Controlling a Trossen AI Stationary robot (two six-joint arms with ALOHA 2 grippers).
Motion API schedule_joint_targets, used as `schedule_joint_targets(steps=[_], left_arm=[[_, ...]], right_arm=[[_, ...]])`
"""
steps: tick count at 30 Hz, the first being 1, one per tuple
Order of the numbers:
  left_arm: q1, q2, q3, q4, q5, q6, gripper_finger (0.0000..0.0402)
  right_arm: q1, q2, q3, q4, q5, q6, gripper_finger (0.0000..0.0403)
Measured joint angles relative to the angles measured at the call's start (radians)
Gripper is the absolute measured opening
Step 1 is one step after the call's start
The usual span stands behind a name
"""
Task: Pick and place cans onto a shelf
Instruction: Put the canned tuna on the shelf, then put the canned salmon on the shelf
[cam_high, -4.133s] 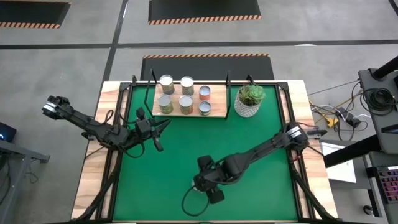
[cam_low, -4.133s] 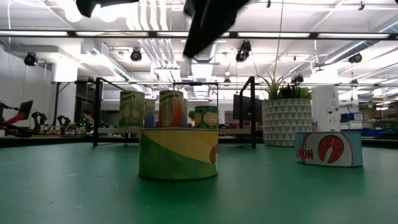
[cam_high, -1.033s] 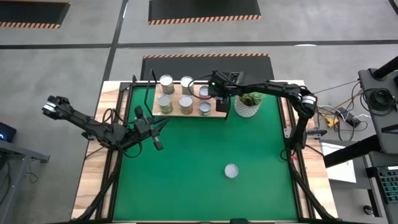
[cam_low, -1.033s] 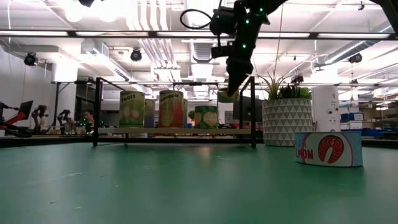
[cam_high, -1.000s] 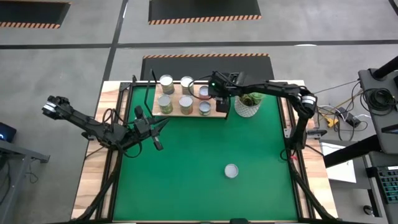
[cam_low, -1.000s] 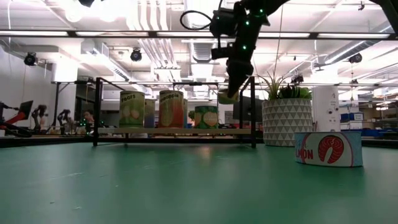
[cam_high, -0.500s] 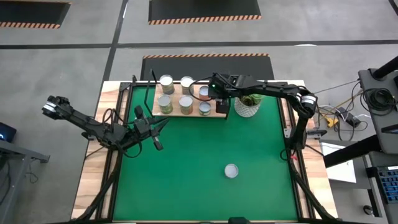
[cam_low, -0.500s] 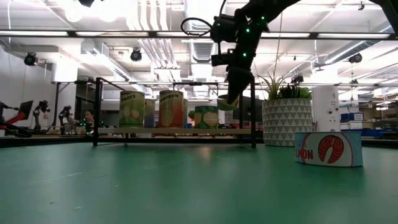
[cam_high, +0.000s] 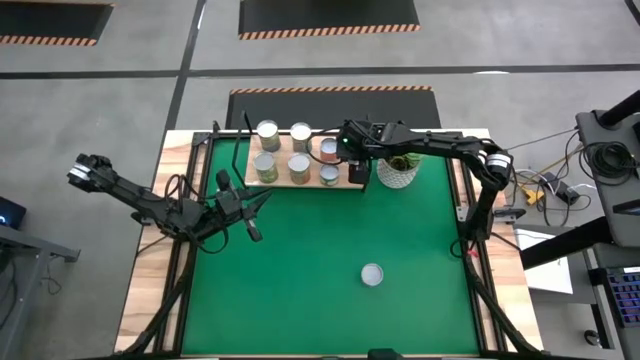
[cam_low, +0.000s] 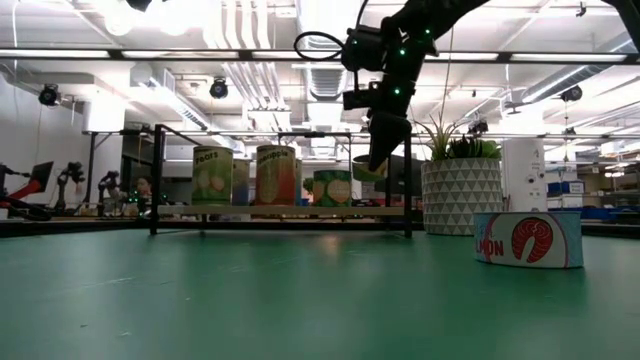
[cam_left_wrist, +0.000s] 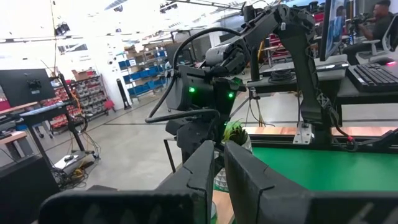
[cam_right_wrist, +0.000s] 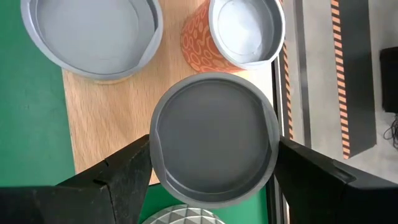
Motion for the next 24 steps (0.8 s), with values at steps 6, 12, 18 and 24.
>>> schedule_joint_targets(steps=[6,12,18,24], left_arm=[[0.0,0.0,0.0,0.0,0.0,0.0,0.002],[0.0,0.0,0.0,0.0,0.0,0.0,0.002],[0.0,0.0,0.0,0.0,0.0,0.0,0.002],[0.0,0.0,0.0,0.0,0.0,0.0,0.002]], right_arm=[[0.0,0.001,0.0,0.0,-0.002,0.0,0.029],[0.0,0.002,-0.001,-0.001,-0.003,0.005,0.0301],[0.0,0.003,-0.001,-0.002,-0.003,0.011,0.0325],[0.0,0.003,-0.002,0.0,-0.005,0.011,0.0329]])
